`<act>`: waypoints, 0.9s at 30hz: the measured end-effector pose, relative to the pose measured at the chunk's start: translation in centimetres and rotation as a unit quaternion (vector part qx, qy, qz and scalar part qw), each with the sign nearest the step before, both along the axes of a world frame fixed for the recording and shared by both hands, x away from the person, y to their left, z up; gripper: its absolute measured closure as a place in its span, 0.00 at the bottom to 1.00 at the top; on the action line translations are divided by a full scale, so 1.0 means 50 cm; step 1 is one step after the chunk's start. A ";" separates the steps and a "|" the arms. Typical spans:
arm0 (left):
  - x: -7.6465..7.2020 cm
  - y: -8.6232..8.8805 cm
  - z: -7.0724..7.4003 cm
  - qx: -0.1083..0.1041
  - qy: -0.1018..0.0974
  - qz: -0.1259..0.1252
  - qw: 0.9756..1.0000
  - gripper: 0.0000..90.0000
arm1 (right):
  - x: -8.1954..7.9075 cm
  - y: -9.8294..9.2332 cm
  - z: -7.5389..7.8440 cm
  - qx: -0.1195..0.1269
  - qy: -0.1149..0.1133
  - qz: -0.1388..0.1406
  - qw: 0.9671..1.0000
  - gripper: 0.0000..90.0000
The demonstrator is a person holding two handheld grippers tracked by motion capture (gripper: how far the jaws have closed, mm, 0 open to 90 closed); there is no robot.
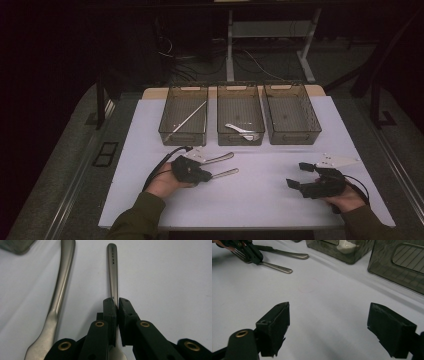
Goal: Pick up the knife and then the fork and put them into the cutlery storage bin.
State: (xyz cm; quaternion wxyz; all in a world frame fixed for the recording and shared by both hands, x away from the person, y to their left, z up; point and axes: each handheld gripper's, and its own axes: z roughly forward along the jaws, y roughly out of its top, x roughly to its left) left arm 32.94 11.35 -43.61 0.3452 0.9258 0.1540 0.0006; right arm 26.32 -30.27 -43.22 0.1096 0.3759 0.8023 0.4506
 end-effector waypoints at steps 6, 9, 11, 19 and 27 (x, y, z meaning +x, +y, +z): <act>-0.006 -0.005 0.020 -0.022 -0.002 -0.004 1.000 0.94 | 0.001 0.001 0.003 -0.001 0.001 0.006 1.000 0.20; -0.009 -0.011 0.031 -0.032 -0.004 -0.011 0.999 0.94 | 0.001 0.000 0.013 0.005 0.001 0.023 1.000 0.19; -0.011 -0.015 0.037 -0.035 -0.007 -0.014 0.999 0.94 | 0.002 0.001 0.021 -0.004 -0.002 0.033 0.999 0.17; -0.021 -0.039 0.061 -0.053 -0.013 -0.037 0.998 0.94 | 0.011 0.017 0.046 -0.009 -0.002 0.089 0.996 0.18; -0.030 -0.085 0.091 -0.071 -0.018 -0.076 0.994 0.94 | 0.030 0.054 0.070 -0.020 -0.006 0.150 0.988 0.19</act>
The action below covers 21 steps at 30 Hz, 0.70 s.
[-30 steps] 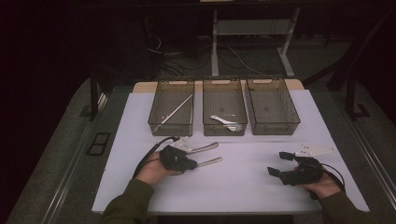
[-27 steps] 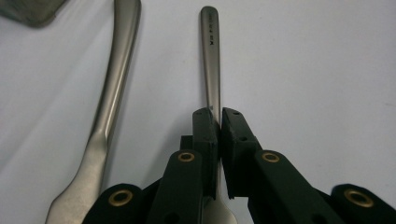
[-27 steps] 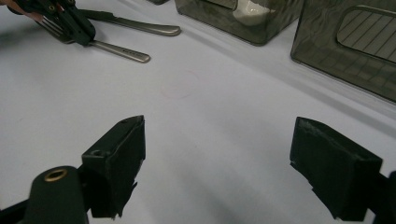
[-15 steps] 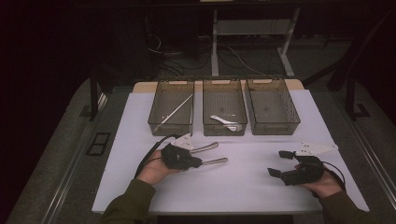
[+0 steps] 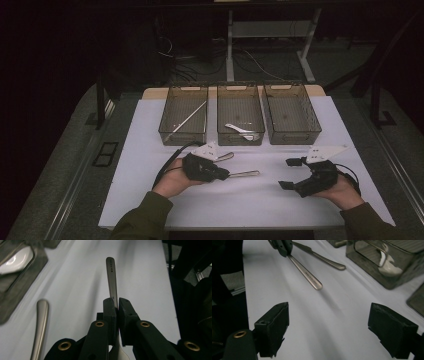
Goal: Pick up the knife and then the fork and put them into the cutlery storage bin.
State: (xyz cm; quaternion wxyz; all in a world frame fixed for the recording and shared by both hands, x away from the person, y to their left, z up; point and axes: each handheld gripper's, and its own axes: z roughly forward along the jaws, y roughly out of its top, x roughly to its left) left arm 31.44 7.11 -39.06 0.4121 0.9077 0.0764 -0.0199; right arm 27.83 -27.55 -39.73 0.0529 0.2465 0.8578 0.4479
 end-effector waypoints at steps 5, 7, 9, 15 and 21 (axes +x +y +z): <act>0.001 -0.033 0.014 -0.006 -0.003 -0.020 1.000 0.94 | 0.015 0.031 0.016 -0.010 -0.008 0.036 0.999 0.19; 0.004 -0.044 0.018 -0.009 -0.001 -0.028 1.000 0.94 | 0.022 0.046 0.022 -0.011 -0.010 0.048 0.999 0.22; 0.008 -0.055 0.022 -0.009 -0.003 -0.034 0.999 0.94 | 0.028 0.063 0.029 -0.013 -0.011 0.065 0.998 0.24; 0.014 -0.082 0.029 -0.008 0.000 -0.055 0.998 0.94 | 0.046 0.106 0.043 -0.032 -0.020 0.107 0.994 0.32; 0.016 -0.092 0.028 -0.012 -0.004 -0.065 0.998 0.94 | 0.059 0.140 0.035 -0.058 -0.017 0.148 0.987 0.47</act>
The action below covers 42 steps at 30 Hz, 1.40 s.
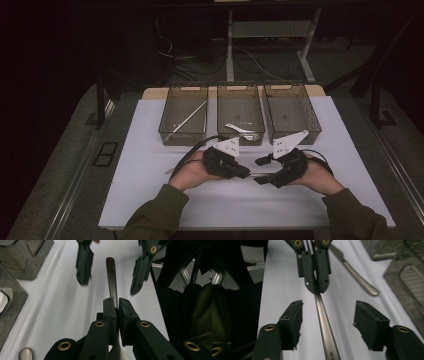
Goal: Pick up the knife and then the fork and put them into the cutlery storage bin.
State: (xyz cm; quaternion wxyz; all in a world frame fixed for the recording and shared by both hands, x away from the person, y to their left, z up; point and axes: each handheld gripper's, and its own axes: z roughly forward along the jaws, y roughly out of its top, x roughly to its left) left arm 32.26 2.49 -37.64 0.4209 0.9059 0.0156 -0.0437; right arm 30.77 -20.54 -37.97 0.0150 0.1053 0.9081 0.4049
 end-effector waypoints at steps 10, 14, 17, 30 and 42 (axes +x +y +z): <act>-0.004 -0.007 -0.006 0.009 0.002 -0.015 1.000 0.94 | -0.002 0.015 -0.016 -0.041 -0.003 0.036 0.999 0.71; -0.004 -0.008 -0.004 0.007 0.000 -0.018 1.000 0.94 | -0.003 0.019 -0.019 -0.050 -0.003 0.044 0.998 0.78; -0.005 -0.007 -0.003 0.006 0.001 -0.020 1.000 0.94 | -0.005 0.023 -0.022 -0.056 -0.005 0.051 0.997 0.83; -0.007 -0.004 -0.006 -0.007 -0.008 -0.030 0.999 0.92 | -0.007 0.027 -0.026 -0.063 0.007 0.060 0.996 0.89; 0.002 0.050 -0.011 -0.040 0.006 0.034 0.999 0.68 | 0.002 0.011 -0.033 -0.065 0.009 0.041 0.997 0.90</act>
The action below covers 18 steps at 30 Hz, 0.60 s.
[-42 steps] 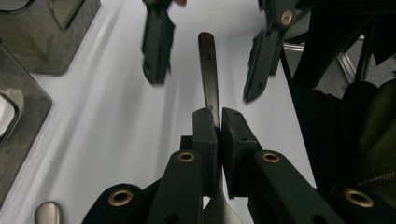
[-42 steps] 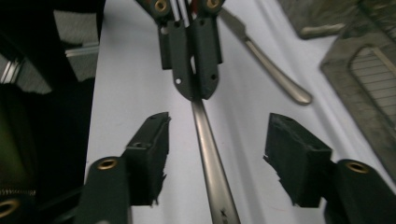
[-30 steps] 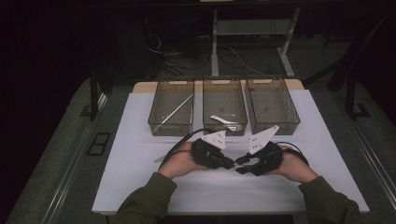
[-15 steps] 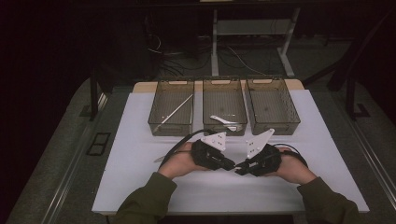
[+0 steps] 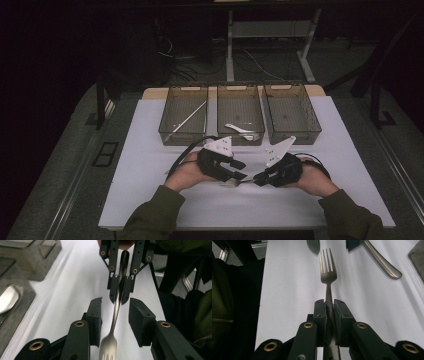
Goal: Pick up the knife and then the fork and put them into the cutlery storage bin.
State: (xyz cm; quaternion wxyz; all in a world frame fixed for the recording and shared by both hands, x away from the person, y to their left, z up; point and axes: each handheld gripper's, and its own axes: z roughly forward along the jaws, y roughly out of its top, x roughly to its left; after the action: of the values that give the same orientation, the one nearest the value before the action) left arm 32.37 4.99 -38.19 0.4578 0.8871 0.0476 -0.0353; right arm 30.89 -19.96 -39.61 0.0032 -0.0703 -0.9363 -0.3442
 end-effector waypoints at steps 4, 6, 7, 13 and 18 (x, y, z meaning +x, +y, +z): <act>-0.007 0.037 -0.004 -0.009 0.007 0.036 0.999 0.59 | 0.003 -0.014 0.008 0.005 -0.004 -0.013 1.000 0.90; -0.012 0.059 -0.007 -0.015 0.006 0.060 0.998 0.55 | 0.008 -0.023 0.014 0.010 -0.005 -0.019 1.000 0.90; -0.015 0.069 -0.008 -0.020 0.009 0.071 0.997 0.53 | 0.011 -0.029 0.017 0.013 -0.010 -0.024 1.000 0.90; -0.044 0.129 -0.027 -0.019 0.003 0.130 0.991 0.43 | 0.031 -0.060 0.046 0.029 -0.021 -0.058 0.998 0.90; -0.058 0.174 -0.047 -0.014 0.002 0.164 0.986 0.41 | 0.054 -0.093 0.075 0.050 -0.032 -0.099 0.993 0.90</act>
State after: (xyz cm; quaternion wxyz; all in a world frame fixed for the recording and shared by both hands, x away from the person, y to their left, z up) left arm 29.47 13.67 -40.55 0.4696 0.8607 0.1933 0.0378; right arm 33.58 -24.60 -35.88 -0.0570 -0.1517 -0.9058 -0.3914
